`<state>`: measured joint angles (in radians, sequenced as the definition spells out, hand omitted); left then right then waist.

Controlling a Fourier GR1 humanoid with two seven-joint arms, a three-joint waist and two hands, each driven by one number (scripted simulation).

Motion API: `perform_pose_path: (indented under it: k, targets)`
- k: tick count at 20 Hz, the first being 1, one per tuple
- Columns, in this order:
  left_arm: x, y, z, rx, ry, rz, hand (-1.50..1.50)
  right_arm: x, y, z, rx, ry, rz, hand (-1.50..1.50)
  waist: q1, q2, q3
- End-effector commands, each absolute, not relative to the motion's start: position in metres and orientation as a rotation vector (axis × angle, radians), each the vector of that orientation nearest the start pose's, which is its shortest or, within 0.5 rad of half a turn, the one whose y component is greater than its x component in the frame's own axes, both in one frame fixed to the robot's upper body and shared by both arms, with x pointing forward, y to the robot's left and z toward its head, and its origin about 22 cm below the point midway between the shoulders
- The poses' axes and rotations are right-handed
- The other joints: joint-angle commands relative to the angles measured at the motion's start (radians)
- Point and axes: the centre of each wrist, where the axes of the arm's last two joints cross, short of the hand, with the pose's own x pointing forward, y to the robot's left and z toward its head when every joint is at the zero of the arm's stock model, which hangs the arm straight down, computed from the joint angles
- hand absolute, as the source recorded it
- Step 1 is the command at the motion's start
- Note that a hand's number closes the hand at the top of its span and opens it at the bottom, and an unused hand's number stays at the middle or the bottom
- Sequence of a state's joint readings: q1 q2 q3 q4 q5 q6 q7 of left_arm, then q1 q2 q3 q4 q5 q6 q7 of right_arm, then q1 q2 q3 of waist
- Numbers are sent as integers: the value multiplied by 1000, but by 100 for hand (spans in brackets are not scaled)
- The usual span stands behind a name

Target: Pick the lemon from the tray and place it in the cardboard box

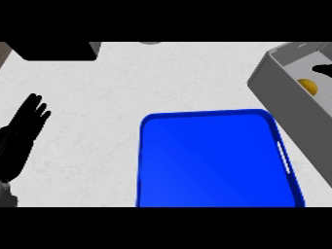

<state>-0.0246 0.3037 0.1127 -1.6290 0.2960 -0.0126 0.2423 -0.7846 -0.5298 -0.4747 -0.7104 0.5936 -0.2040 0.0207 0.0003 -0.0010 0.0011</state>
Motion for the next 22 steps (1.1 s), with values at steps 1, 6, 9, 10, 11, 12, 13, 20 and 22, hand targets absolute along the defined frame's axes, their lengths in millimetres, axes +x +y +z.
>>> perform_pose_path:
  k: [1,6,9,10,11,12,13,20,22]
  targets:
    - [238,324,50,55,-1430,50,0,379,-424,130,-963,-1497,-115,-150,-7,-4,-1]
    - [236,316,51,72,-1444,46,0,339,-482,156,-963,-1495,-169,-150,-7,-3,-1]
    - [229,308,61,31,-1432,55,0,317,-512,152,-945,-1514,-238,-150,2,-1,0]
    - [237,323,48,39,-1448,56,0,321,-500,149,-943,-1532,-230,-150,-1,0,-1]
    - [246,335,58,82,-1459,52,0,302,-516,147,-919,-1538,-235,-150,-10,-1,-1]
    - [247,321,59,66,-1430,52,0,290,-532,165,-908,-1512,-212,-150,-13,-2,-1]
    - [241,312,41,47,-1430,63,0,281,-538,142,-892,-1541,-201,-150,-6,0,-1]
    - [229,318,64,56,-1449,52,0,259,-571,150,-910,-1543,-159,-150,11,3,0]
    - [249,295,42,35,-1443,60,0,255,-567,141,-923,-1529,-140,-150,1,3,-1]
